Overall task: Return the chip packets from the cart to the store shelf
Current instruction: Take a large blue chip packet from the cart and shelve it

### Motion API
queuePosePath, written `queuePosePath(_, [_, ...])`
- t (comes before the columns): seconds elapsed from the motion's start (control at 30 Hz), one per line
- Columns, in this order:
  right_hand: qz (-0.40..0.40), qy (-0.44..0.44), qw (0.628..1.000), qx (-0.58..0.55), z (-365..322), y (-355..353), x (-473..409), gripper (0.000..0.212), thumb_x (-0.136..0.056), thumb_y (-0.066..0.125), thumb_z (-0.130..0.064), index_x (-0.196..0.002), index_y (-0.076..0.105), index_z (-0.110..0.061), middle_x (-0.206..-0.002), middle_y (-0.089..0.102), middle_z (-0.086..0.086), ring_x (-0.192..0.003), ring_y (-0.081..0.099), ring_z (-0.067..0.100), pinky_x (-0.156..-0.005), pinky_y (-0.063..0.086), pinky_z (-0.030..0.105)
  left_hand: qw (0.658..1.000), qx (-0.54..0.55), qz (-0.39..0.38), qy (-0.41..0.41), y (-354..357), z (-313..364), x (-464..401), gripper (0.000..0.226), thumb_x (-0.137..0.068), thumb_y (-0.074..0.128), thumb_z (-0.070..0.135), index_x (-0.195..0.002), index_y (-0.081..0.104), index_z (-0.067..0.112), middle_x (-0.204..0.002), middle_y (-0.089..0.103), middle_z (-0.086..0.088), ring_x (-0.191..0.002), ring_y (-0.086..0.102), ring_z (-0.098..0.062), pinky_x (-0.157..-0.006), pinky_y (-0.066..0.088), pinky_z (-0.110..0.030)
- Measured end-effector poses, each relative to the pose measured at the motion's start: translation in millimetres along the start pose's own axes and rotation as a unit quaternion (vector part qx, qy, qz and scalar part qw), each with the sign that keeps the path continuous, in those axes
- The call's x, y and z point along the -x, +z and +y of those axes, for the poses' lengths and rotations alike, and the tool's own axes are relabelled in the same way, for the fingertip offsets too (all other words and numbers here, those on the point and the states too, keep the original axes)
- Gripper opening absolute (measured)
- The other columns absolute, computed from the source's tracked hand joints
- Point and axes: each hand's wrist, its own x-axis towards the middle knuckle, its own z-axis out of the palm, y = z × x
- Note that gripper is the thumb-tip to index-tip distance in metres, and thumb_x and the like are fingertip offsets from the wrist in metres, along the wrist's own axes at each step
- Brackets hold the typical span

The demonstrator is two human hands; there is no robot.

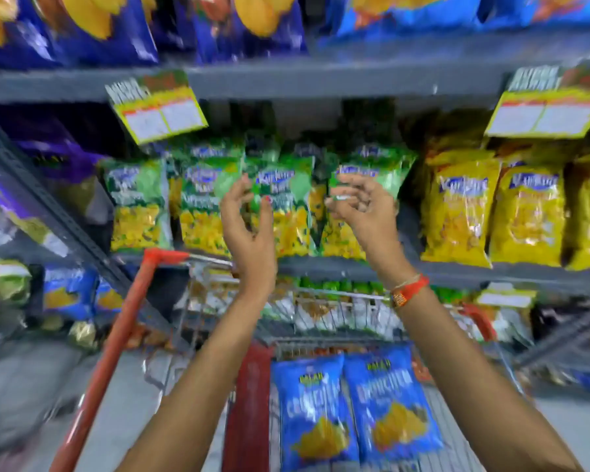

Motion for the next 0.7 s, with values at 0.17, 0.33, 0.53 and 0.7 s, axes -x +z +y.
queuePosePath(0.17, [-0.012,0.203,0.975,0.09,122,-59,49,0.031,-0.075,0.063,0.015,-0.1,0.058,-0.002,-0.068,0.065,-0.01,-0.061,0.061,-0.002,-0.058,0.052,0.012,0.976,-0.021,-0.09,-0.199,2,-70,104,0.033,-0.089,0.054,0.011,-0.122,0.051,0.005,-0.107,0.056,0.006,-0.096,0.054,0.005,-0.081,0.043,-0.008])
queuePosePath(0.33, [0.005,0.356,0.923,0.144,212,-112,103,0.035,-0.072,0.073,0.004,-0.103,0.056,-0.002,-0.08,0.06,0.008,-0.074,0.066,0.012,-0.068,0.057,0.025,0.85,-0.01,-0.116,-0.514,18,-126,186,0.007,-0.09,0.05,0.012,-0.091,0.054,0.018,-0.085,0.05,-0.001,-0.08,0.05,-0.016,-0.079,0.041,-0.035])
queuePosePath(0.53, [0.004,0.429,0.876,0.22,306,-169,157,0.051,-0.06,0.086,-0.009,-0.097,0.052,-0.02,-0.089,0.066,0.005,-0.067,0.058,0.001,-0.056,0.047,0.013,0.728,-0.062,-0.176,-0.66,45,-198,268,0.023,-0.088,0.055,0.017,-0.106,0.057,0.003,-0.091,0.054,-0.013,-0.093,0.047,-0.016,-0.08,0.037,-0.035])
queuePosePath(0.7, [-0.018,0.505,0.827,0.247,364,-197,176,0.065,-0.048,0.091,-0.033,-0.096,0.047,-0.027,-0.103,0.065,0.008,-0.09,0.053,0.01,-0.078,0.045,0.034,0.68,-0.098,-0.182,-0.703,51,-280,332,0.051,-0.064,0.079,0.022,-0.099,0.058,-0.01,-0.081,0.069,-0.018,-0.063,0.061,0.003,-0.074,0.044,-0.028])
